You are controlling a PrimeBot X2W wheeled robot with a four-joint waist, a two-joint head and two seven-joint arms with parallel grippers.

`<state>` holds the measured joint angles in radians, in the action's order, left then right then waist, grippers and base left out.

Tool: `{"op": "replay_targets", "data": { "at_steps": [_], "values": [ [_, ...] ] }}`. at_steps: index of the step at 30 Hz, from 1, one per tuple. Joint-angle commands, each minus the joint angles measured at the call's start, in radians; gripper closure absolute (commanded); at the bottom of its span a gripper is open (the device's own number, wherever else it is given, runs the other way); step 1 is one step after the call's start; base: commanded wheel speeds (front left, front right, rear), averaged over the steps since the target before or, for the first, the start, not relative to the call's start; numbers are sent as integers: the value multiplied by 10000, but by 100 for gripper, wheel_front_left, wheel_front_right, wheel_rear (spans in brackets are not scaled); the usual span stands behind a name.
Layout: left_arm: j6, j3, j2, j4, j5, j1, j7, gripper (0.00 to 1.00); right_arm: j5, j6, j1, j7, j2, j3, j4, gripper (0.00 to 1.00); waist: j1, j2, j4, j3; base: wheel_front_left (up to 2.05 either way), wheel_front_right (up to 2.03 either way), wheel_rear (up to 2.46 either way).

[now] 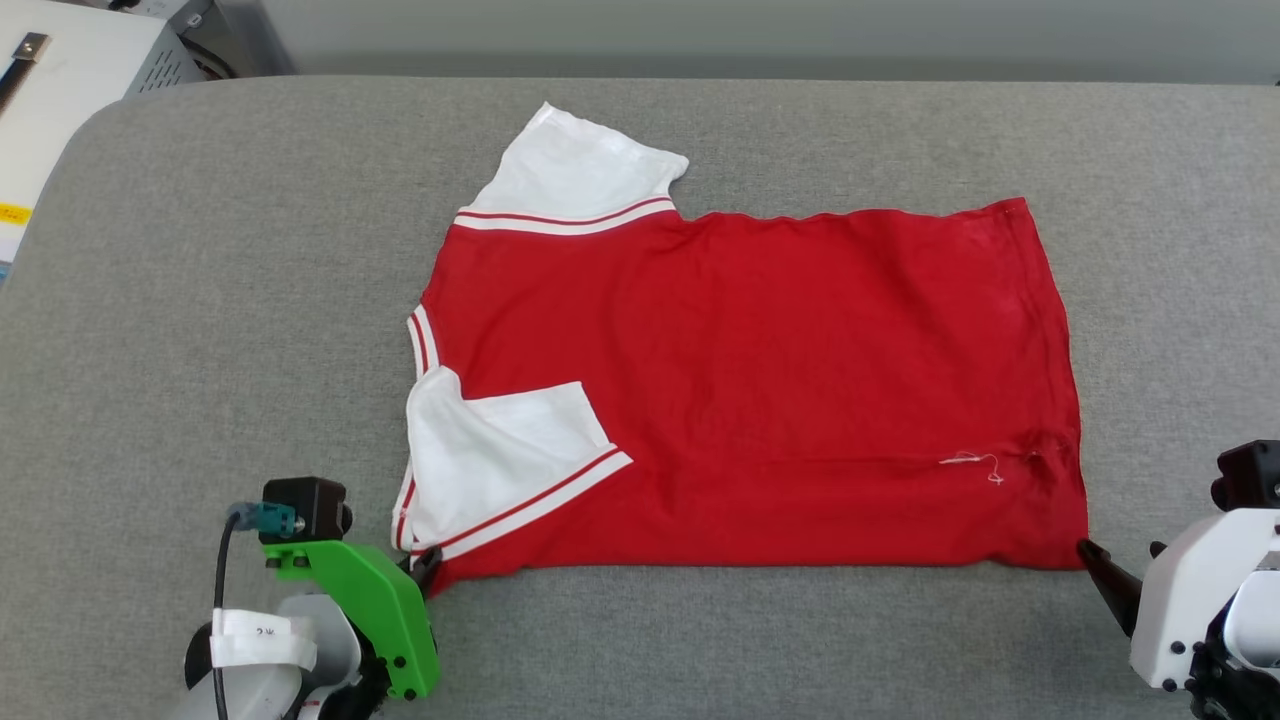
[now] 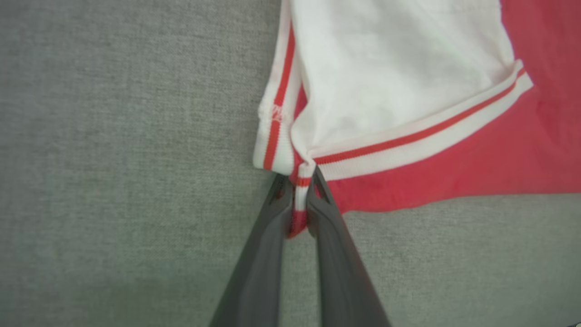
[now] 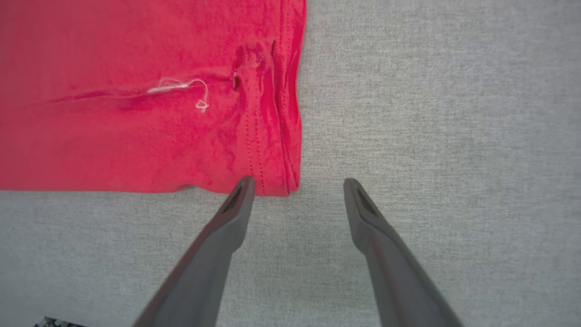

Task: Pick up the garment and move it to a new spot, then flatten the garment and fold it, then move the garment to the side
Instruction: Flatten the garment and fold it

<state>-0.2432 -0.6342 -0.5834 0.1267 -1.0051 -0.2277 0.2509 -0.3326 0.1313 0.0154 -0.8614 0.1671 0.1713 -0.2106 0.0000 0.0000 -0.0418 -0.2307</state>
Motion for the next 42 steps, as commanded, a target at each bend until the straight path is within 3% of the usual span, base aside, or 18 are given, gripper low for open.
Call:
{"op": "replay_targets", "data": {
  "at_steps": [1, 9, 18, 19, 20, 21, 22, 33, 42],
  "values": [
    [71, -45, 101, -149, -165, 269, -33, 100, 120, -6, -172, -64, 25, -15, 94, 0, 0, 0, -178, 147, 0, 0, 0],
    [-185, 74, -230, -1544, -22, 319, -47, 100, 538, -6, -604, -113, 47, -11, 1031, 0, 0, 0, -425, 9, 0, 0, 0],
    [-422, 100, -380, -2070, 159, 218, -11, 100, 735, -6, -1038, -163, -68, 1, 2011, 0, 0, 0, -530, -347, 0, 0, 0],
    [-431, 103, -386, -2078, 166, 202, -8, 100, 781, -6, -1037, -161, -25, -42, 2131, 6, 0, 0, -538, -379, 0, 0, 0],
    [-444, 101, -398, -2072, 179, 189, 2, 100, 788, -6, -1028, -186, 0, -89, 2223, 53, 0, 0, -540, -400, 0, 0, 0],
    [-457, 98, -413, -2060, 195, 175, 12, 100, 751, -6, -1017, -224, 2, -136, 2319, 92, 0, 0, -538, -419, 0, 0, 0],
    [-463, 97, -419, -2052, 202, 166, 15, 100, 707, -6, -1011, -253, -8, -156, 2383, 100, 0, 0, -536, -428, 0, 0, 0],
    [-480, 0, -560, -1745, 190, 317, 138, 100, 483, -6, -899, -95, 118, 61, 2731, 100, 0, 0, -337, 123, 0, 0, 0],
    [-584, -107, -842, -1570, 134, 897, 194, 100, 125, -6, -280, -115, 244, 305, 2231, 100, 0, 0, -63, 837, 0, 0, 0]
  ]
}}
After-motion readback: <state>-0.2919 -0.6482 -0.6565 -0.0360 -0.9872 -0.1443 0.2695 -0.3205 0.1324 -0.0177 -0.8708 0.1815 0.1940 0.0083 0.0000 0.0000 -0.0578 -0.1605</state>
